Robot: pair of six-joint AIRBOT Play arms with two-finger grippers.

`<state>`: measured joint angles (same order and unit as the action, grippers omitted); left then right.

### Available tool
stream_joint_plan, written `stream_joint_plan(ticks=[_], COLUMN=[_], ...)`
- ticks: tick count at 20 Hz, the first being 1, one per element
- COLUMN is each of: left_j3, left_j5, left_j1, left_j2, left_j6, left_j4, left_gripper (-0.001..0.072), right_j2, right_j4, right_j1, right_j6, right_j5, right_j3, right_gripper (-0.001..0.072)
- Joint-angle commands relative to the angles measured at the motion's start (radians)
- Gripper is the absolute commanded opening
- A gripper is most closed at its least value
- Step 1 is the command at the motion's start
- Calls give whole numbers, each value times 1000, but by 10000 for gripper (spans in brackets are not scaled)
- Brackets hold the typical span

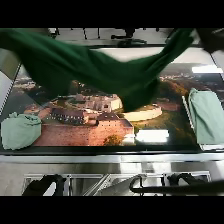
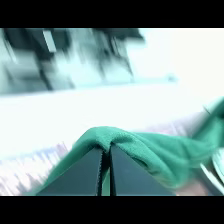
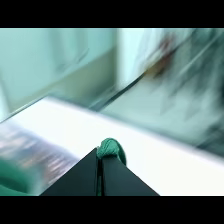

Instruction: Fold the shirts.

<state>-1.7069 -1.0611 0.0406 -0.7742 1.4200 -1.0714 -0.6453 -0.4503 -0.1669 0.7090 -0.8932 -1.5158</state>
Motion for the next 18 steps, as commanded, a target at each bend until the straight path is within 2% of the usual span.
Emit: stream_joint_plan(ticks=[1, 4, 8, 11, 14, 18], left_j3=[-173, -142, 53, 221, 291, 289], left_j5=[-22, -71, -129, -83, -24, 132], left_j1=[-7, -6, -6, -6, -6, -48], left_j2=[51, 35, -117, -321, -565, -832], left_j6=[55, 66, 66, 55, -3, -10], left_j4=[-220, -307, -260, -240, -198, 18], left_gripper=[13, 14, 14, 14, 14, 18], right_j2=[175, 156, -86, -358, -619, -824], right_j4=[-169, -217, -223, -216, -212, -188], right_j1=[-12, -13, -11, 2, 51, 71], right_j6=[-6, 6, 102, 134, 134, 194], right_j5=[132, 135, 57, 7, 36, 110], right_j3=[-24, -23, -23, -22, -23, -23], right_gripper=[17, 17, 17, 16, 16, 17])
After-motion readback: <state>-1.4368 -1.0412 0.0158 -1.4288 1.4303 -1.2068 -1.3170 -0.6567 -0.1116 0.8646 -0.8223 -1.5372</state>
